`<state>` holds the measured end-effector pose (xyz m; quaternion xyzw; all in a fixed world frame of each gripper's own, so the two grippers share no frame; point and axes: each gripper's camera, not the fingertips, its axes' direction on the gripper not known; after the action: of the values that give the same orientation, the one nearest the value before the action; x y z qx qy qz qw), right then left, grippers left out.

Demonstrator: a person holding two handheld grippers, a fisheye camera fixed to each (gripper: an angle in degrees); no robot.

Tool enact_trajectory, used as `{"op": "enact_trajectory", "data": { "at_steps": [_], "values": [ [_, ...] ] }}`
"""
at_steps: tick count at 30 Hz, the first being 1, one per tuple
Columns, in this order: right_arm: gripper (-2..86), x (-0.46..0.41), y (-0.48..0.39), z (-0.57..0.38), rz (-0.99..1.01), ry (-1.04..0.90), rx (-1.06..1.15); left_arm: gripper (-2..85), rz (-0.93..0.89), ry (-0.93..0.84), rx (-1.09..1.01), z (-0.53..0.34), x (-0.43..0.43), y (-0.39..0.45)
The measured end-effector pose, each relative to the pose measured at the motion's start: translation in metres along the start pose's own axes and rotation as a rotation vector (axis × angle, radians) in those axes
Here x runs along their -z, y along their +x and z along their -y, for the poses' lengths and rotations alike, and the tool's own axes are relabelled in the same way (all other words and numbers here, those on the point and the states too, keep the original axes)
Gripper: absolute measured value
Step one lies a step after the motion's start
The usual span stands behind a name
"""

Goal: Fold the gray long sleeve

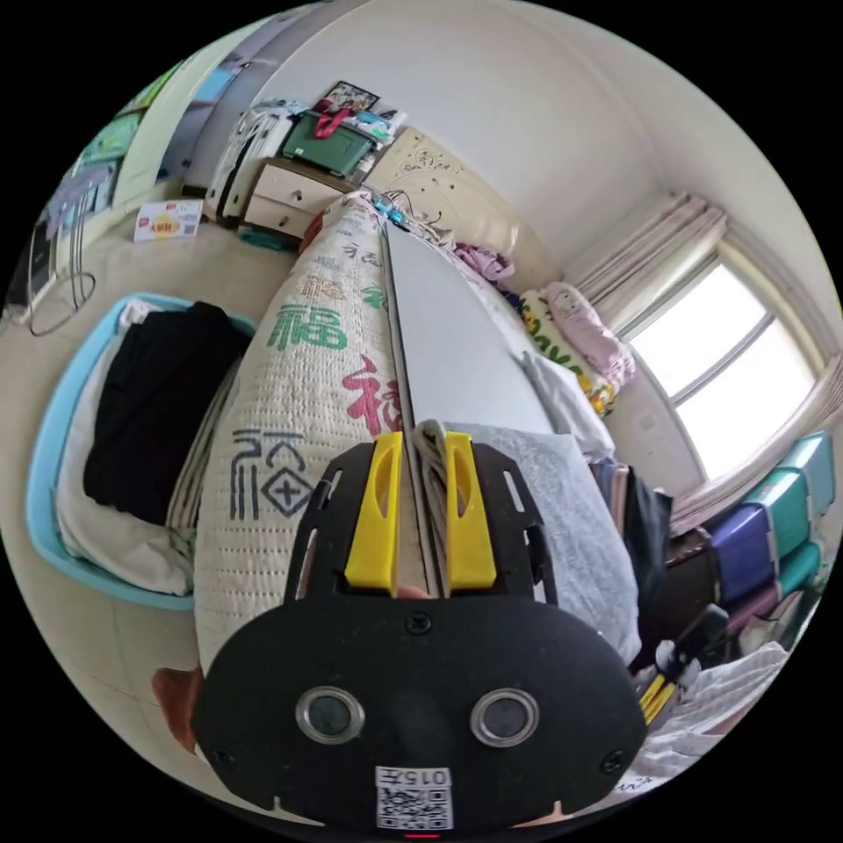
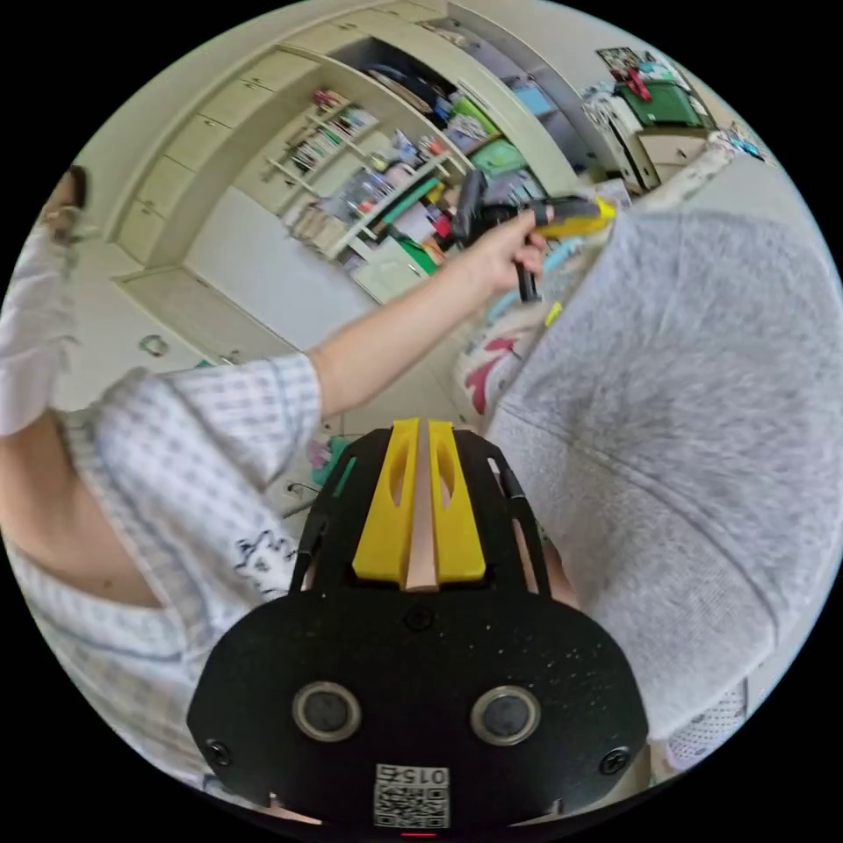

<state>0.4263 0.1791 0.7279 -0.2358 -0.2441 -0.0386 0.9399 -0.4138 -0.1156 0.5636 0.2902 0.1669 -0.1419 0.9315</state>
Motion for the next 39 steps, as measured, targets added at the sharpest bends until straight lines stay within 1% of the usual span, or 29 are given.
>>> {"op": "enact_trajectory", "data": {
  "at_steps": [1,2,3,4,5,6,8,10,14,16,18,21,23,26,30,32,35,39],
  "values": [
    [4.0,0.032,-0.004,0.003,0.045,0.049,0.03,8.8,-0.058,0.001,0.029,-0.004,0.009,-0.014],
    [5.9,0.07,-0.004,0.009,0.044,0.111,0.041,9.7,-0.119,-0.005,0.054,-0.007,0.015,-0.029],
    [6.6,0.089,-0.002,0.012,0.022,0.147,0.042,10.2,-0.15,-0.009,0.068,-0.009,0.017,-0.035],
    [8.0,0.128,0.006,0.02,-0.058,0.228,0.034,11.1,-0.211,-0.019,0.096,-0.012,0.02,-0.049],
    [8.6,0.162,0.018,0.029,-0.201,0.297,-0.004,11.8,-0.276,-0.028,0.119,-0.014,0.021,-0.061],
    [8.9,0.177,0.027,0.035,-0.29,0.32,-0.039,12.4,-0.304,-0.034,0.128,-0.014,0.021,-0.066],
    [9.9,0.212,0.069,0.064,-0.607,0.332,-0.177,14.7,-0.397,-0.075,0.159,-0.014,0.011,-0.082],
    [10.9,0.218,0.104,0.088,-0.689,0.284,-0.257,15.7,-0.46,-0.095,0.191,-0.011,0.003,-0.094],
    [11.6,0.196,0.163,0.138,-0.632,0.168,-0.339,16.6,-0.503,-0.12,0.194,0.002,0.002,-0.107],
    [10.5,0.18,0.168,0.161,-0.666,0.105,-0.295,17.0,-0.498,-0.134,0.174,0.008,0.001,-0.106],
    [9.5,0.17,0.171,0.181,-0.632,0.076,-0.286,17.3,-0.492,-0.144,0.158,0.013,-0.001,-0.105],
    [8.8,0.151,0.169,0.208,-0.634,0.033,-0.249,16.5,-0.536,-0.135,0.164,0.017,-0.008,-0.112],
    [8.7,0.133,0.161,0.234,-0.638,-0.017,-0.198,15.6,-0.566,-0.12,0.181,0.017,-0.01,-0.12],
    [9.2,0.122,0.154,0.257,-0.625,-0.053,-0.177,12.8,-0.571,-0.089,0.183,0.014,-0.006,-0.126],
    [12.3,0.147,0.155,0.252,-0.565,-0.023,-0.209,10.3,-0.586,-0.062,0.206,0.01,-0.005,-0.132],
    [13.5,0.18,0.159,0.241,-0.513,0.071,-0.261,9.4,-0.571,-0.061,0.202,0.009,-0.005,-0.131],
    [14.7,0.201,0.159,0.237,-0.481,0.15,-0.273,9.0,-0.572,-0.057,0.203,0.007,-0.006,-0.131],
    [16.9,0.188,0.169,0.247,-0.396,0.107,-0.288,8.9,-0.571,-0.054,0.203,0.002,-0.008,-0.128]
  ]
}}
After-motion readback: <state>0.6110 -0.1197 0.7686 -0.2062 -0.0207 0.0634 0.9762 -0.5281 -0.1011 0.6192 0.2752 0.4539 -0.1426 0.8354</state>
